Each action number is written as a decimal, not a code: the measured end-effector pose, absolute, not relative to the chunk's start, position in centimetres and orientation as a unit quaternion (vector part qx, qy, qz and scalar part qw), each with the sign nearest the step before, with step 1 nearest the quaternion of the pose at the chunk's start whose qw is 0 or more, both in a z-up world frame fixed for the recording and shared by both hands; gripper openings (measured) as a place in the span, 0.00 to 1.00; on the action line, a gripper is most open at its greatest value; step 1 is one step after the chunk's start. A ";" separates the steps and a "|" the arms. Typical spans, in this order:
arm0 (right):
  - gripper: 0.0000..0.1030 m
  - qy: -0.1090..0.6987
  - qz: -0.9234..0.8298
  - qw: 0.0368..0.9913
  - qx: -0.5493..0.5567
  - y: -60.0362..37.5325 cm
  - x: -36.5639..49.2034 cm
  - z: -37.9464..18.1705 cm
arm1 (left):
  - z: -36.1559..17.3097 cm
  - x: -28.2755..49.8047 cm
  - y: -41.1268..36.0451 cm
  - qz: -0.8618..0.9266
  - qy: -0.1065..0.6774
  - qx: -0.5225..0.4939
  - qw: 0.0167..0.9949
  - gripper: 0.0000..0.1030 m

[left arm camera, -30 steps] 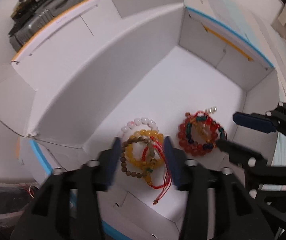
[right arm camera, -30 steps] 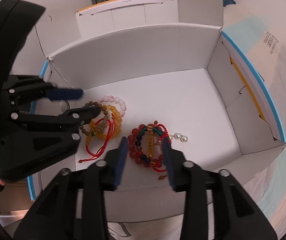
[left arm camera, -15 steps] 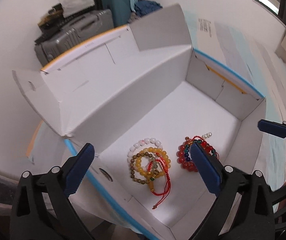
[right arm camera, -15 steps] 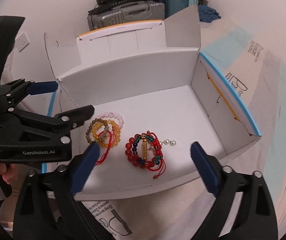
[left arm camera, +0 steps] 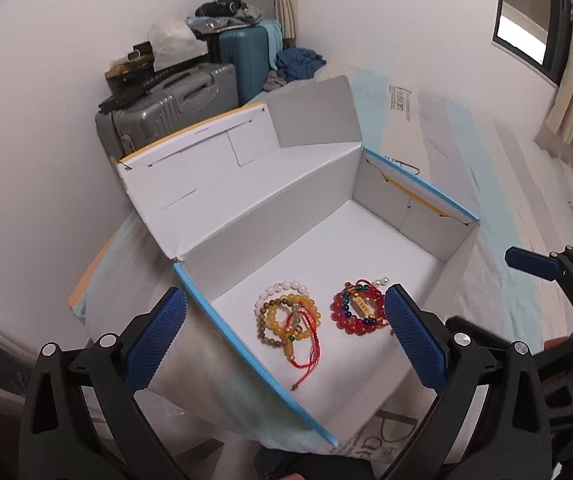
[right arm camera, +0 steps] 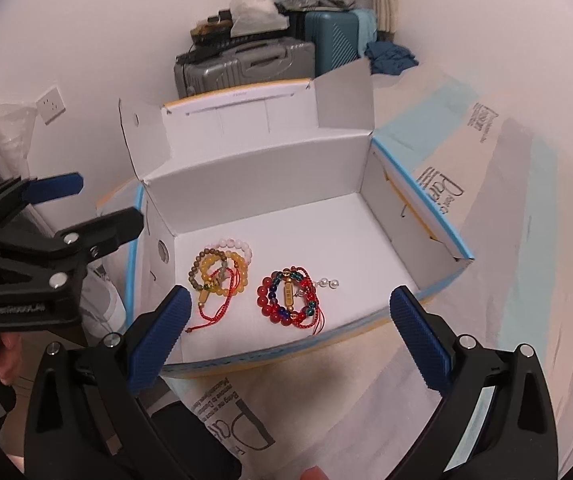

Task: Organize jewelry

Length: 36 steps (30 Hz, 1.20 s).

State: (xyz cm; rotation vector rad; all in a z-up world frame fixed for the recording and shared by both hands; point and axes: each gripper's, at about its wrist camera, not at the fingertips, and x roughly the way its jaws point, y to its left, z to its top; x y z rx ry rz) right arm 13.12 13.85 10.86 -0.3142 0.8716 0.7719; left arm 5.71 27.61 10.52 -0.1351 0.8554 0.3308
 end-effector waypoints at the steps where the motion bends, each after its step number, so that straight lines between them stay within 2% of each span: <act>1: 0.93 0.405 0.361 0.827 -0.143 13.4 12.7 11.3 | 10.7 5.3 27.3 0.165 0.411 -0.062 0.895 0.94; 10: 0.93 0.382 0.339 0.851 -0.120 10.3 10.0 13.0 | 12.2 1.7 24.7 0.187 0.389 -0.037 0.901 0.94; 19: 0.93 0.387 0.322 0.857 -0.107 7.7 7.6 12.2 | 11.9 -1.2 23.6 0.193 0.379 -0.067 0.902 0.94; 36: 0.93 0.380 0.302 0.866 -0.116 6.7 5.5 11.6 | 11.2 -3.1 22.9 0.187 0.387 -0.063 0.901 0.94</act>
